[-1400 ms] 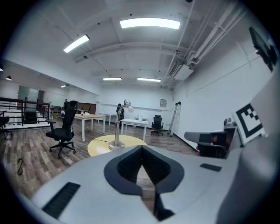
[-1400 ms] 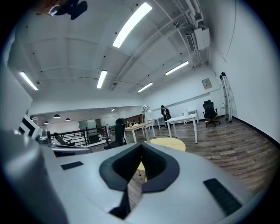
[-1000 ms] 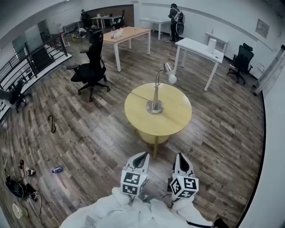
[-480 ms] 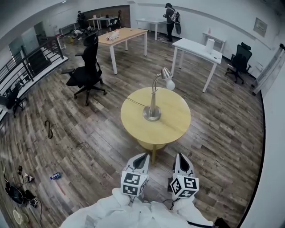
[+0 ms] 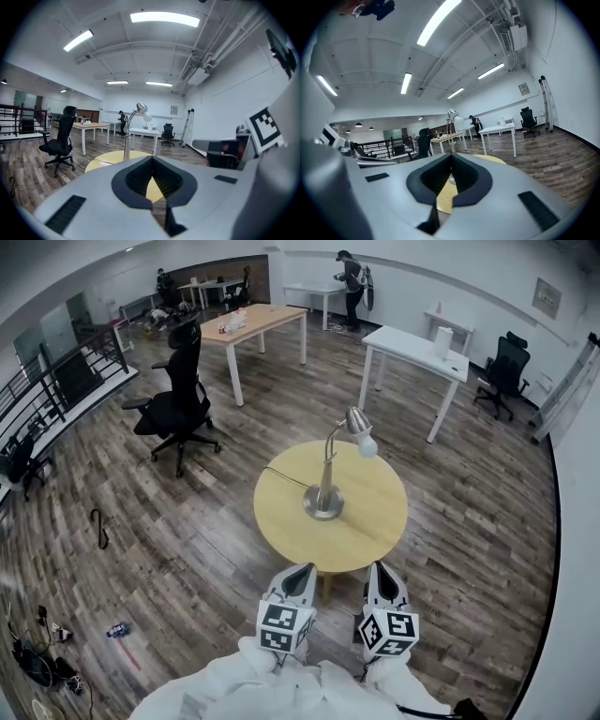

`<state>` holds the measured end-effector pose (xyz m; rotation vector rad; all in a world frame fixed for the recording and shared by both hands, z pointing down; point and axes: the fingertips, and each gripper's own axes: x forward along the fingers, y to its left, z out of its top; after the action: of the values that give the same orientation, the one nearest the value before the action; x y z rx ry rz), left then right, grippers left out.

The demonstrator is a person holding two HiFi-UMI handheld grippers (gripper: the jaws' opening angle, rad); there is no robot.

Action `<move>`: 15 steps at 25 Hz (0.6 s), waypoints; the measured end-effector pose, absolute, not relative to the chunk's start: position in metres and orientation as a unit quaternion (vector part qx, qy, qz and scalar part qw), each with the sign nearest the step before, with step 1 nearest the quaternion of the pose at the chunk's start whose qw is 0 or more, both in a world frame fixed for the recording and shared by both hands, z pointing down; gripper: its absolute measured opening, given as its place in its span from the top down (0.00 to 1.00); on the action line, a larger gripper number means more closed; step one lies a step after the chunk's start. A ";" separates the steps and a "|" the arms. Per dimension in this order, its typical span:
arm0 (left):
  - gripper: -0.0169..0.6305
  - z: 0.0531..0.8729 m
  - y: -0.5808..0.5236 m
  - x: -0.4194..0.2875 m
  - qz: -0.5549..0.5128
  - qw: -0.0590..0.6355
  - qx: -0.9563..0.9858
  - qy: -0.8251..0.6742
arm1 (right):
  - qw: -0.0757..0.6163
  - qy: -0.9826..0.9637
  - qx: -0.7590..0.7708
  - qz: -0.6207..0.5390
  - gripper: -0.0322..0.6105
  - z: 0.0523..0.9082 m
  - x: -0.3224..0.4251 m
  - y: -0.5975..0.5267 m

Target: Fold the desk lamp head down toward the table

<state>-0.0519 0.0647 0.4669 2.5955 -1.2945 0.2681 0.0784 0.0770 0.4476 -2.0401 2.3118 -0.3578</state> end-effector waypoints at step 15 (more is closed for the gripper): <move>0.97 0.476 -0.020 -0.045 0.095 0.126 0.903 -0.400 | 0.021 0.723 -0.681 -0.113 0.93 0.443 0.076 -0.009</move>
<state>-0.0449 -0.0196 0.4759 2.6294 -1.1649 0.2759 0.0762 -0.0090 0.4428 -2.1103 2.2425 -0.3495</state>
